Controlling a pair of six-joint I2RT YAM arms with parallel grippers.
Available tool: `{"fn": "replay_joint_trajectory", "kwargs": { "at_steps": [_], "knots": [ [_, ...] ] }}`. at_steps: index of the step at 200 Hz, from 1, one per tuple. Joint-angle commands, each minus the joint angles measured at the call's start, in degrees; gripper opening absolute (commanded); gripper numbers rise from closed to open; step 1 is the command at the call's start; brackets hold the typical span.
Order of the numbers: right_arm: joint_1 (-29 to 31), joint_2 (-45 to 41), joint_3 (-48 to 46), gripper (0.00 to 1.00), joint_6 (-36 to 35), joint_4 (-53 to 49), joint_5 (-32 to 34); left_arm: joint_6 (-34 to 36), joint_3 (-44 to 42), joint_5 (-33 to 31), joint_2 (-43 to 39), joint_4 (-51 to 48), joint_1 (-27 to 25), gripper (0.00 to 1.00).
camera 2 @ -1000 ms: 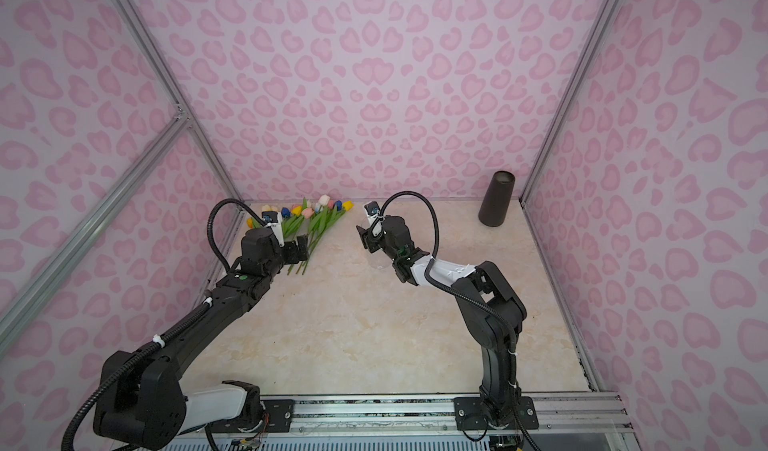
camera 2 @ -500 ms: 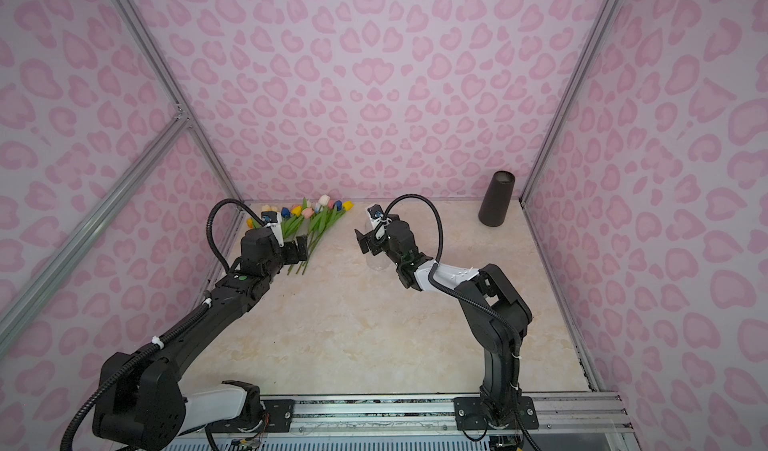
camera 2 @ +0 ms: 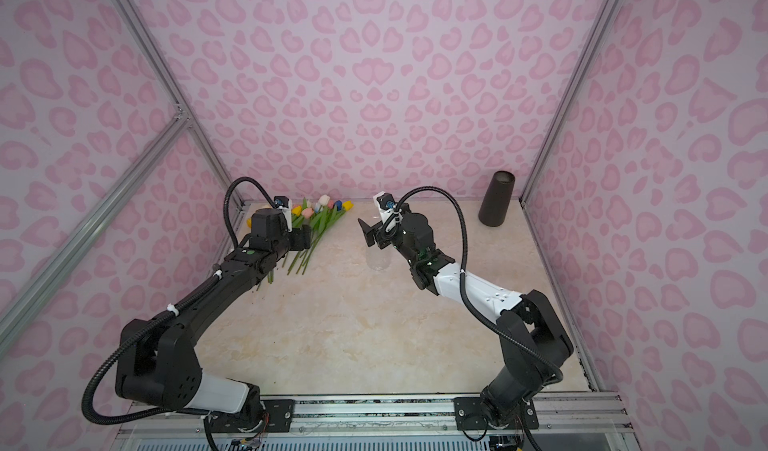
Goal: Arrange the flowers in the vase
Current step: 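Set the vase down with the right gripper while the left lowers onto tulips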
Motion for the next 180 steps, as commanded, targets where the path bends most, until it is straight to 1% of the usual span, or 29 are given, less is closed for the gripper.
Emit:
{"fn": "replay_joint_trajectory", "kwargs": {
  "at_steps": [1,6,12,28,41,53,60,80,94,112,134,162,180],
  "knots": [
    [0.0,-5.3,-2.2,0.98,-0.2,-2.4,1.5,3.2,5.3,0.8,5.1,-7.3,0.2,0.80],
    [0.0,-6.8,-2.8,0.98,-0.3,-2.8,1.6,3.6,6.6,0.9,6.5,-8.4,0.3,0.75],
    [0.0,-9.0,-3.7,0.98,-1.0,-3.9,1.6,4.0,8.2,1.1,8.1,-9.7,0.5,0.73],
    [0.1,-14.1,-7.3,0.95,-1.5,-4.2,1.7,5.1,12.2,2.3,12.4,-13.4,1.4,0.60],
    [0.2,-19.6,-13.6,0.92,-1.2,0.0,1.6,5.6,15.9,3.5,15.6,-15.6,2.5,0.47],
    [0.3,-23.3,-19.3,0.91,-1.0,4.6,1.2,6.0,18.3,4.4,18.4,-17.1,3.6,0.44],
    [0.3,-25.3,-22.8,0.91,-0.7,7.2,1.2,6.4,19.8,5.0,20.2,-18.2,4.1,0.38],
    [1.5,-29.4,-31.3,0.88,-0.2,13.9,2.2,8.0,25.1,4.5,25.9,-21.8,4.7,0.37],
    [2.7,-30.3,-35.0,0.86,-0.7,17.3,2.1,9.5,28.8,4.3,29.4,-24.3,4.7,0.38],
    [5.2,-29.6,-37.4,0.85,-3.6,20.1,2.0,11.1,32.3,4.3,32.8,-26.2,4.7,0.40],
    [7.3,-27.6,-38.4,0.85,-7.7,22.6,2.5,12.0,37.1,2.7,36.5,-29.0,4.7,0.41],
    [7.4,-25.5,-39.7,0.85,-8.7,27.2,2.0,13.1,41.4,1.0,40.2,-30.4,4.7,0.41],
    [7.4,-25.4,-40.7,0.85,-7.8,28.8,1.9,13.6,44.4,0.1,43.0,-31.9,4.6,0.41]
  ]
}}
